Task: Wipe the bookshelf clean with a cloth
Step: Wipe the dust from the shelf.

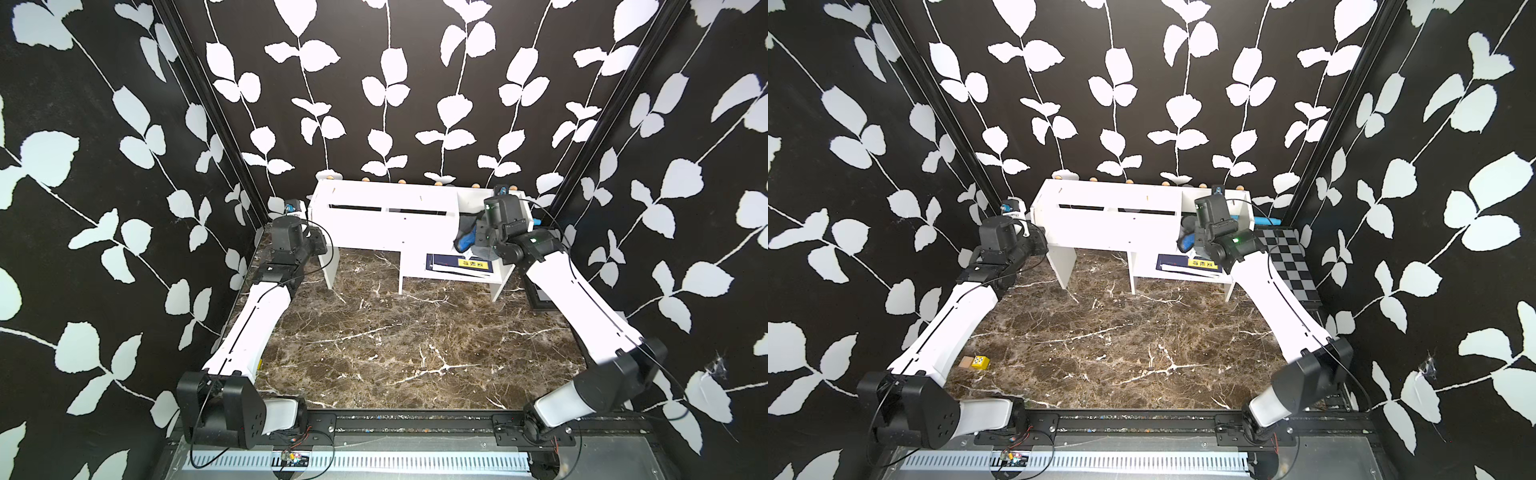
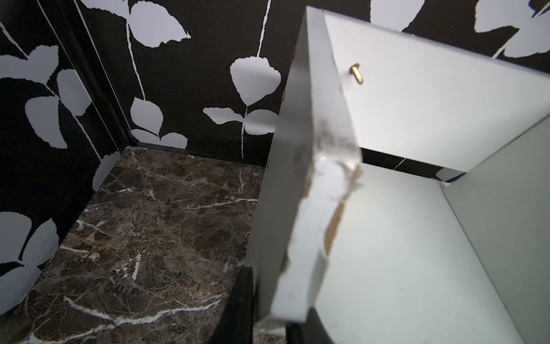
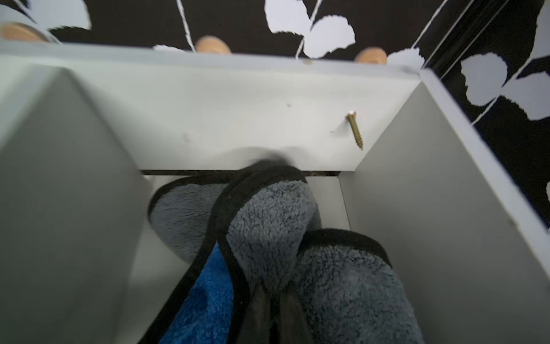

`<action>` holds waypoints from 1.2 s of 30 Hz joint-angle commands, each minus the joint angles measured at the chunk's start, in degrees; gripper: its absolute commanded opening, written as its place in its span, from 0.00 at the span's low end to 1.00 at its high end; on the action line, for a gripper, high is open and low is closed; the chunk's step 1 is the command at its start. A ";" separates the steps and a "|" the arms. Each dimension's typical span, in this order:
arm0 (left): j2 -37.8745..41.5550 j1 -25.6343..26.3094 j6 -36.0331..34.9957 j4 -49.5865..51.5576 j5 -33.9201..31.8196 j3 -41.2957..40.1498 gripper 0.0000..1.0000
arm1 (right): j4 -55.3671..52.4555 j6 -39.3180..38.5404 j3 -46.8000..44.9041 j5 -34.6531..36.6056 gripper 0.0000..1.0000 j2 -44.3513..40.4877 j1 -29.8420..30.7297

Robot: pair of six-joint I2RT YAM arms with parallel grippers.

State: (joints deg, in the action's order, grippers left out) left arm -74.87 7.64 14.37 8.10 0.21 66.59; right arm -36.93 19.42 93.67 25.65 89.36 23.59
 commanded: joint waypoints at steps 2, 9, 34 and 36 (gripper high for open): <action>1.49 0.25 5.70 -2.57 6.50 -1.61 0.00 | 2.90 2.24 0.05 -0.28 0.00 1.85 -0.59; 2.97 0.32 7.11 -5.37 11.15 -2.61 0.00 | 11.81 3.09 -2.14 -11.64 0.00 2.97 1.76; 5.61 1.19 7.29 -9.79 15.28 -4.82 0.00 | 9.39 4.62 -6.42 -13.27 0.00 -0.42 -1.02; 5.61 1.23 6.96 -9.53 15.16 -4.80 0.00 | 9.98 5.00 -5.72 -15.31 0.00 0.32 0.07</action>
State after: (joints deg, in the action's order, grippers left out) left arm -72.01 6.98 14.26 2.63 6.35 61.76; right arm -29.78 24.99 87.26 15.86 88.12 21.69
